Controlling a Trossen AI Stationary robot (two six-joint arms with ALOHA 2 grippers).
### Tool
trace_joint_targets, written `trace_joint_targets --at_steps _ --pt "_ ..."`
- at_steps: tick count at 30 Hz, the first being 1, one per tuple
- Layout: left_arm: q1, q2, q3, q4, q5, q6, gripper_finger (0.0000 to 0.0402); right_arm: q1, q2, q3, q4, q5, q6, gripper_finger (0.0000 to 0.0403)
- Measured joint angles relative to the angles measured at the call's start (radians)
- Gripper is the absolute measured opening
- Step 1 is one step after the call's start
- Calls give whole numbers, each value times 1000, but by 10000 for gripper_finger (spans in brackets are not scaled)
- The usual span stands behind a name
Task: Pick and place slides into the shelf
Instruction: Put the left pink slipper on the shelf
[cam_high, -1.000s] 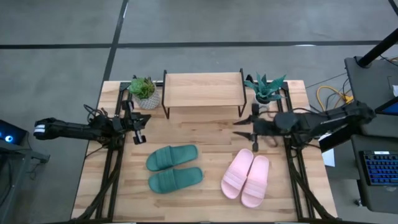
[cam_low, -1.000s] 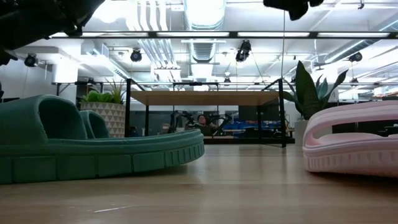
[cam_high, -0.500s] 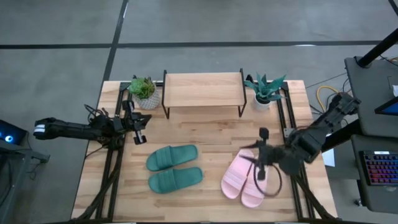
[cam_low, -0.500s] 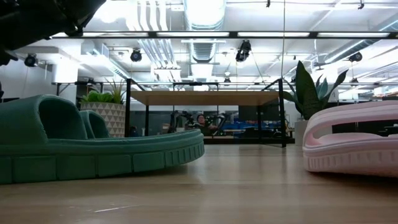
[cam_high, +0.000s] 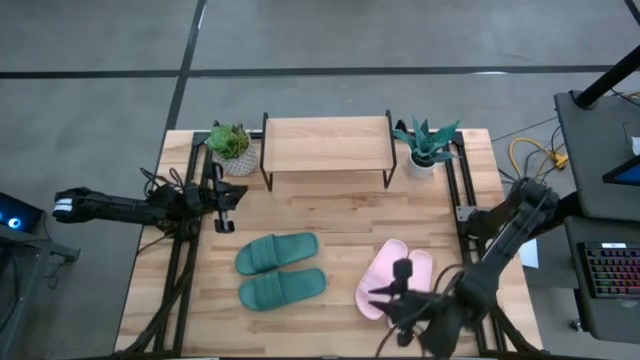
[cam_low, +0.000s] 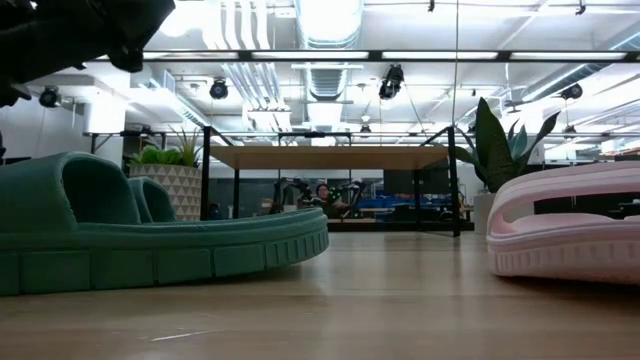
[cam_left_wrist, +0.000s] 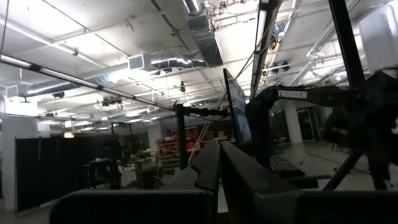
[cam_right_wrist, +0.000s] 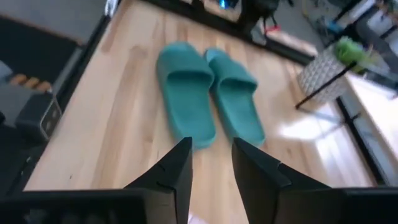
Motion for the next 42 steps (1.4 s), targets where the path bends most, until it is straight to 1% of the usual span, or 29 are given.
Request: trace_joint_targets --at_steps 7,11,14,17,20,23,28,34,37,42 --pt "0 8 0 -1 0 -5 0 -1 236 228 -333 -14 274 89" --pt "0 27 0 -1 -1 -5 0 -1 349 361 -541 -58 437 97" --pt "0 42 0 0 -2 -6 0 -1 423 454 -648 -167 537 117" --pt "0 58 0 -1 -2 -6 0 -1 492 523 -699 -275 593 147" --pt "0 75 0 0 -3 -8 0 -1 562 585 -723 -319 615 179" --pt "0 86 0 0 -2 -27 0 -1 629 653 -783 -332 616 207" --pt "0 88 0 -1 -3 -58 0 -1 724 750 -939 -333 625 233" --pt "0 87 0 2 -2 -60 0 -6 784 768 -944 -284 603 231" --pt "0 87 0 2 -3 -60 0 -13 789 747 -944 -255 590 224" --pt "0 88 0 2 -2 -60 0 -27 783 702 -944 -253 569 215"
